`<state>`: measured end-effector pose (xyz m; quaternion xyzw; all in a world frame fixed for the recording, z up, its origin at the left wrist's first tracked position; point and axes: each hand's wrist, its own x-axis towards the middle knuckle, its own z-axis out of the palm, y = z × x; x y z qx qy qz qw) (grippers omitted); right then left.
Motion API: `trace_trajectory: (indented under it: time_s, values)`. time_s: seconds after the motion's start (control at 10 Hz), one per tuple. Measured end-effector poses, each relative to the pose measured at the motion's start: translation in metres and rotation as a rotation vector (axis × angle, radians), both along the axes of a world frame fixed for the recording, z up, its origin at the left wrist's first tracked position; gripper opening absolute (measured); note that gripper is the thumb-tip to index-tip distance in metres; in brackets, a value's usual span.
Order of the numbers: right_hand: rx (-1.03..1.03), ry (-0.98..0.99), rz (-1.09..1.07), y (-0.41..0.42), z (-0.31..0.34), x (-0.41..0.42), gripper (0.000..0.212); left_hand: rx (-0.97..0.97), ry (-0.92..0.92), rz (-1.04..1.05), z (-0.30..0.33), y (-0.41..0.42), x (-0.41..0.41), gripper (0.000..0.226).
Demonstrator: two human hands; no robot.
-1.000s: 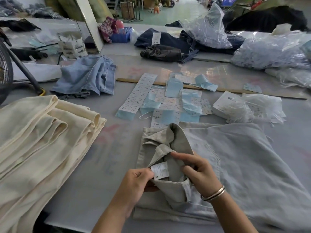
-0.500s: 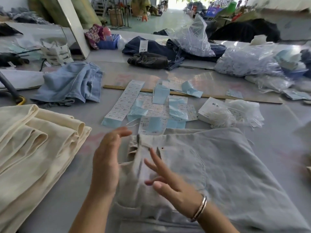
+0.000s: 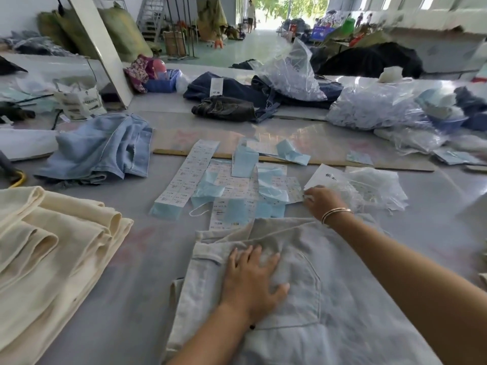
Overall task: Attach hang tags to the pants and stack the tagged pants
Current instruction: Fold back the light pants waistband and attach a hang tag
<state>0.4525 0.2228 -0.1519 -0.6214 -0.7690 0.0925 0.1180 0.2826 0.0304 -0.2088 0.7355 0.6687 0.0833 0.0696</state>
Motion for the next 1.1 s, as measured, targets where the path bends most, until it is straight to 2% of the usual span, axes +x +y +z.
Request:
trace_trajectory:
  time_s: [0.2,0.4,0.5,0.6,0.7,0.9,1.0,1.1]
  values:
    - [0.071,-0.251,-0.111,0.049,-0.008,0.012,0.032,0.122,-0.127,0.054,0.006,-0.001,-0.002,0.048]
    - [-0.048,-0.576,-0.113,0.068,-0.016,0.018,0.038,0.114,-0.157,0.059,0.003,0.001,-0.003,0.046]
    - [0.112,-0.772,0.012,0.067,-0.015,0.013,0.034,0.072,-0.180,0.064,0.006,0.001,-0.004,0.047]
    - [0.209,-0.795,0.072,0.064,-0.011,0.013,0.033,0.065,-0.191,0.068,0.006,0.002,-0.004,0.047]
    - [0.273,-0.753,0.069,0.059,-0.006,0.013,0.032,0.081,-0.189,0.066,0.005,0.002,-0.003,0.047]
    - [0.246,-0.628,0.014,0.055,-0.008,0.013,0.031,0.122,-0.210,0.050,0.003,0.003,-0.002,0.046]
    - [0.114,-0.414,-0.123,0.059,-0.006,0.013,0.028,0.142,-0.212,0.063,0.000,0.003,-0.002,0.046]
    - [0.191,0.023,-0.225,0.056,0.007,0.016,0.025,0.143,-0.263,0.080,0.000,0.004,-0.002,0.045]
